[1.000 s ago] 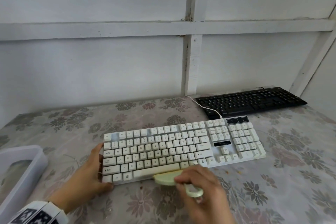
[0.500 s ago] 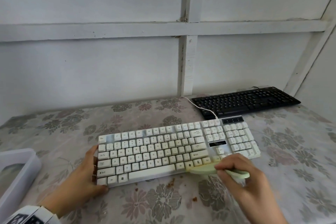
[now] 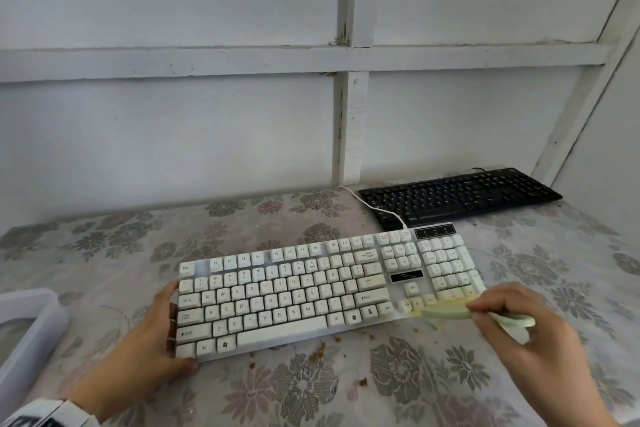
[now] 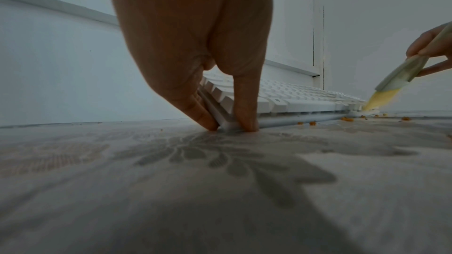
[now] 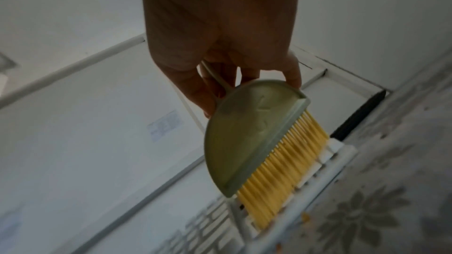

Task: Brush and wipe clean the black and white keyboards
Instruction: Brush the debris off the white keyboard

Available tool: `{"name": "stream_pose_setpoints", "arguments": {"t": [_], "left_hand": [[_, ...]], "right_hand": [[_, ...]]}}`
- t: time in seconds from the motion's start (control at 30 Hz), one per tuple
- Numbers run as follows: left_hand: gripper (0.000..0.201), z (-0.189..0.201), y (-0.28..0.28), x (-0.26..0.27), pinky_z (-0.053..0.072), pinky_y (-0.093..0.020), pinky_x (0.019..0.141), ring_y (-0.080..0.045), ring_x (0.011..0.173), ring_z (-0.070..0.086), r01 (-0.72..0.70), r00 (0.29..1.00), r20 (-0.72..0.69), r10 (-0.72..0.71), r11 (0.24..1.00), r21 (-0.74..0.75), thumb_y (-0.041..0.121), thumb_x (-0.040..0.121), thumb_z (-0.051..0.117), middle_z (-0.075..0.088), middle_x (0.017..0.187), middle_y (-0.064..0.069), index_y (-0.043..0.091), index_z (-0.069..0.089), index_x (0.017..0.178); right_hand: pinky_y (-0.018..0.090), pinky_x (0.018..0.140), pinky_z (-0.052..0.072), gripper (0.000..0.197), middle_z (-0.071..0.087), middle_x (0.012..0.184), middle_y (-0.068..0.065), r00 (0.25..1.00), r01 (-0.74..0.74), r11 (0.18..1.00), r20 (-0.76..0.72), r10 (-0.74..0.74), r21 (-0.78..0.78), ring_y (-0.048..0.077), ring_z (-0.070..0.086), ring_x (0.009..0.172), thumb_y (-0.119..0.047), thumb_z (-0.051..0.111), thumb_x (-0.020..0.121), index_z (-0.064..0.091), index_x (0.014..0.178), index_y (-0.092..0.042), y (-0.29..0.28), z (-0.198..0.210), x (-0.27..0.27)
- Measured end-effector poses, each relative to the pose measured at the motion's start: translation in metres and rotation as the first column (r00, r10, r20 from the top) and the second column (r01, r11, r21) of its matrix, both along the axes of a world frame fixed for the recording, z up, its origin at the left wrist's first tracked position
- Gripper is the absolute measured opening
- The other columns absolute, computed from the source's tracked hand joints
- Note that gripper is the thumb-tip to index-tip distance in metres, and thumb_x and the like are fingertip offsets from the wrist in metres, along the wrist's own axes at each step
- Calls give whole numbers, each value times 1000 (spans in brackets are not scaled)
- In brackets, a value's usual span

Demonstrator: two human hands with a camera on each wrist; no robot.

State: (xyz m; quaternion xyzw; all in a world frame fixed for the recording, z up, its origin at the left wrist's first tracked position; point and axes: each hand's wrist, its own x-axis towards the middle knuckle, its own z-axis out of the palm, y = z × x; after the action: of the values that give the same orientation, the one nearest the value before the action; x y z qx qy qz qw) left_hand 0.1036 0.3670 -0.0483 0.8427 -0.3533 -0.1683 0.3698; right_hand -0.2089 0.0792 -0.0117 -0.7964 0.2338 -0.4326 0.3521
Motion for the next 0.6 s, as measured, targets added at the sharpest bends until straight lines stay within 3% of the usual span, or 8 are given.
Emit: {"name": "stream_pose_setpoints", "arguments": {"t": [0.13,0.27,0.37,0.47,0.6], "left_hand": [[103,1,0,-1,50,-31,86,-11,99,59,-6,1000,9,6,1000,14,37,36,73,46,125,6,86,5,96],[103,1,0,-1,51,-31,84,-10,98,59,-3,1000,15,3,1000,24,37,36,73,46,123,7,87,3,93],[104,-1,1,0,52,-34,84,-10,97,60,-7,1000,1,7,1000,17,35,36,74,48,121,11,86,6,95],[104,-3,0,2,52,-34,84,-10,97,60,-5,1000,-16,5,1000,28,32,36,74,47,120,11,79,9,102],[102,-3,-2,3,53,-31,80,-10,94,61,-12,999,-34,13,999,30,27,38,75,47,117,10,69,13,106]], "right_hand": [[8,70,43,42,63,76,-5,996,-88,991,16,87,105,7,59,76,19,66,72,69,68,-23,2,1,0],[4,71,41,44,64,80,-9,1000,24,995,-3,-24,100,4,59,78,17,66,74,69,73,-28,-19,-4,-11],[6,70,42,40,64,79,-5,1000,8,992,29,-12,129,6,59,77,19,64,74,69,71,-21,-29,0,-20],[11,70,45,34,64,78,0,996,-80,972,48,71,221,15,60,80,17,63,75,71,72,-15,-35,-1,-20],[11,66,44,28,64,78,-1,999,31,980,9,-33,197,13,59,76,9,68,75,71,69,-19,-57,-1,-28]]}}
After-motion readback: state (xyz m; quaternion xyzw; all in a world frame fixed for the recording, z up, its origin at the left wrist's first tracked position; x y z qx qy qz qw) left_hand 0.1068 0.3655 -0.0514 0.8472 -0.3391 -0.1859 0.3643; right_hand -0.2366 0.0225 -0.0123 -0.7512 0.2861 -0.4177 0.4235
